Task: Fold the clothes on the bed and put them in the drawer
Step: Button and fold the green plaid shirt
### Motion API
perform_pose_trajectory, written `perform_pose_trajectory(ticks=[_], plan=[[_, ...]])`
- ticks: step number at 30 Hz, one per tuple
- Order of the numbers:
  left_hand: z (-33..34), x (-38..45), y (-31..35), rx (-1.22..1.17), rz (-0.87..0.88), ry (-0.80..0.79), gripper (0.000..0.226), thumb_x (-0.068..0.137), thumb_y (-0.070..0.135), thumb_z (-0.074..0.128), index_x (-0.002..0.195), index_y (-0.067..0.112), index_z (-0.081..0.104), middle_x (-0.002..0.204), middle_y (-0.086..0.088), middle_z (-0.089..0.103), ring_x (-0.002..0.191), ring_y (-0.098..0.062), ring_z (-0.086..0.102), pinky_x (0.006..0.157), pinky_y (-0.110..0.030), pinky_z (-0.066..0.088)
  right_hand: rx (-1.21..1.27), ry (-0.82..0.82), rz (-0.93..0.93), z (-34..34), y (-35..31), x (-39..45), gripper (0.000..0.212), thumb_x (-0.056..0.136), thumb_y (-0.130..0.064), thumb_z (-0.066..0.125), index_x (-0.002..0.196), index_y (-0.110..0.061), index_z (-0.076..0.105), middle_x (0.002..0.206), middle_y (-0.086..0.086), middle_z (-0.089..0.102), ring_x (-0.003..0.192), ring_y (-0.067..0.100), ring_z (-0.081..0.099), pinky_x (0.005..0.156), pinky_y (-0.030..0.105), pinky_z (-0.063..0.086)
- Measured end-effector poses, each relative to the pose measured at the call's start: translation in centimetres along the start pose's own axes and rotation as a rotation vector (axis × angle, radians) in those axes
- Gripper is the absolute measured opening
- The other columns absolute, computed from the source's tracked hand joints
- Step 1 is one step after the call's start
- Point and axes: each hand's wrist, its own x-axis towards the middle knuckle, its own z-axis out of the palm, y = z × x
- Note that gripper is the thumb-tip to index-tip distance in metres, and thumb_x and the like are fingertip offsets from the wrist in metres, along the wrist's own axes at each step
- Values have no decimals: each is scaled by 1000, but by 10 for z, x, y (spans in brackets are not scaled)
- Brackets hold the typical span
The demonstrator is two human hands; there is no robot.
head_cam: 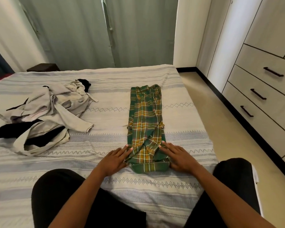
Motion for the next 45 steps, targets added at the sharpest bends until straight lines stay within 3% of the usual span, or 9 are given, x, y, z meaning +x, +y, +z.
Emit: perform_pose_trajectory(ticks=[3, 5, 7, 9, 11, 17, 21, 33, 45], plan=[[-9, 6, 15, -68, 15, 112, 64, 96, 57, 15, 155, 35, 27, 165, 7, 14, 148, -25, 28, 117, -41, 28, 5, -40, -46, -11, -7, 12, 74, 90, -46, 35, 158, -44, 4, 167, -12, -3, 153, 15, -4, 121, 34, 3], [-18, 6, 22, -218, -43, 154, 67, 93, 54, 16, 150, 29, 40, 158, -3, 35, 143, -25, 35, 117, -37, 26, 149, -12, -10, -18, -11, 17, 62, 92, -46, 38, 153, -44, 31, 162, -5, 32, 151, 17, 24, 124, 36, 18], [-31, 4, 28, -430, -118, 185, 57, 94, 56, 20, 131, 33, 57, 134, -6, 60, 122, -21, 53, 106, -36, 37, 395, 83, 123, -35, -17, 18, 56, 91, -63, 42, 131, -31, 64, 129, 3, 67, 118, 22, 61, 103, 42, 47], [-50, 1, 35, -664, -185, 193, 26, 97, 52, 35, 95, 41, 59, 94, 8, 68, 88, -10, 60, 79, -33, 44, 648, 131, 257, -58, -21, 16, 58, 87, -73, 47, 98, -24, 75, 92, -1, 74, 82, 15, 67, 79, 41, 54], [-67, 1, 45, -872, -218, 199, 24, 100, 30, 50, 83, 36, 66, 81, 10, 71, 77, -7, 64, 71, -29, 46, 894, 108, 313, -76, -23, 13, 30, 87, -51, 63, 82, -23, 73, 76, -7, 71, 69, 7, 65, 71, 35, 51], [-74, 9, 68, -1393, -478, 247, 18, 98, 10, 53, 90, 14, 69, 78, -1, 73, 73, -18, 70, 63, -29, 53, 1448, -41, 444, -101, -20, 7, 40, 88, -37, 74, 113, -6, 71, 108, 13, 75, 101, 30, 72, 87, 36, 56], [-64, 34, 63, -1333, -595, 363, 17, 99, 27, 59, 98, 12, 67, 89, -7, 73, 80, -23, 71, 65, -39, 59, 1335, 62, 585, -95, -19, 35, 26, 100, -35, 58, 119, -20, 66, 110, 4, 74, 98, 19, 72, 75, 29, 57], [-106, 162, 12, -1074, -671, 777, 16, 103, 19, 51, 107, 16, 67, 102, 3, 67, 94, -15, 60, 75, -25, 44, 1121, 349, 688, -107, 30, 172, 32, 105, -36, 46, 132, -21, 54, 132, 4, 61, 118, 25, 59, 105, 48, 47], [-124, 373, -116, -788, -703, 695, 23, 106, 30, 39, 115, 18, 57, 110, -8, 69, 98, -30, 64, 80, -34, 46, 840, 337, 724, -92, 167, 366, 39, 107, -38, 38, 136, -14, 47, 137, 14, 58, 123, 38, 55, 100, 45, 44]])
